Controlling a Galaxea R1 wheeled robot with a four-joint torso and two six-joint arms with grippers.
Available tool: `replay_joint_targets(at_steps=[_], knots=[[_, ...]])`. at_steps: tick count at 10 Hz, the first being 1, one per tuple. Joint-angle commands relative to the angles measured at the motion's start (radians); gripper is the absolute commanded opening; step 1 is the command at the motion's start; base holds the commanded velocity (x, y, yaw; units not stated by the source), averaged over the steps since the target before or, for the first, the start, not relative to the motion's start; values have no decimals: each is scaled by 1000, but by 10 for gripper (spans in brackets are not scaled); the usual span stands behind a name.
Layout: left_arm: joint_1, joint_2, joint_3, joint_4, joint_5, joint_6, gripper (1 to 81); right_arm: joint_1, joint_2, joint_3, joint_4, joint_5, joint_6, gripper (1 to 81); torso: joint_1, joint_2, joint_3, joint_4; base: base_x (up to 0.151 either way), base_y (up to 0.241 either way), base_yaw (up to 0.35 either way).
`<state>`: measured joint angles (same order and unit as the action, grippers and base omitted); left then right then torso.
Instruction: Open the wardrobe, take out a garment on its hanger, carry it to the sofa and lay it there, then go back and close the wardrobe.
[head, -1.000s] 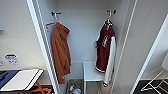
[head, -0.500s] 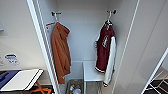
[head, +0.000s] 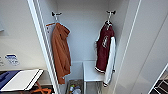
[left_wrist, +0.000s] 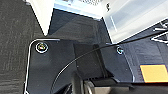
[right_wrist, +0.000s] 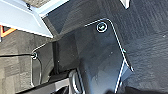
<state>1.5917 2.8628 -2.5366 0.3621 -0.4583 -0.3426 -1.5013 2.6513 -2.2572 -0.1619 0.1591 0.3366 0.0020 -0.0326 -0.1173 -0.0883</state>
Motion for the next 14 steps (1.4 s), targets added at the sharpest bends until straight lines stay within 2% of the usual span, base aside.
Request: replay_joint_targets(at_steps=[1,3,5,6,7,9,11,13,14], knots=[[-54,99,-154,11,150,-9,811,-17,168,-229,-8,-116,-8,811,0,0,0,0,0,0,0],[-92,133,-192,1,150,-9,811,-30,244,-313,-30,-118,-8,811,0,0,0,0,0,0,0],[-141,149,-195,-5,150,-18,811,-55,284,-330,-59,-113,-8,811,0,0,0,0,0,0,0],[-158,150,-195,-42,121,-21,811,-57,299,-333,-62,-112,-8,811,0,0,0,0,0,0,0],[-181,161,-194,-124,50,-21,811,-57,313,-333,-62,-115,-8,811,0,0,0,0,0,0,0],[-248,172,-195,-247,24,-21,811,-60,318,-335,-54,-105,-7,811,0,-1,0,0,0,0,0],[-313,176,-202,-434,-51,-15,811,-57,322,-335,-54,-115,-5,811,0,-1,0,0,0,0,0],[-391,207,-269,-678,-65,-13,811,-54,324,-335,-57,-116,-5,811,0,-1,0,0,0,0,0],[-423,221,-315,-753,-65,-13,811,-54,324,-335,-59,-118,-5,811,0,-1,0,0,0,0,0]])
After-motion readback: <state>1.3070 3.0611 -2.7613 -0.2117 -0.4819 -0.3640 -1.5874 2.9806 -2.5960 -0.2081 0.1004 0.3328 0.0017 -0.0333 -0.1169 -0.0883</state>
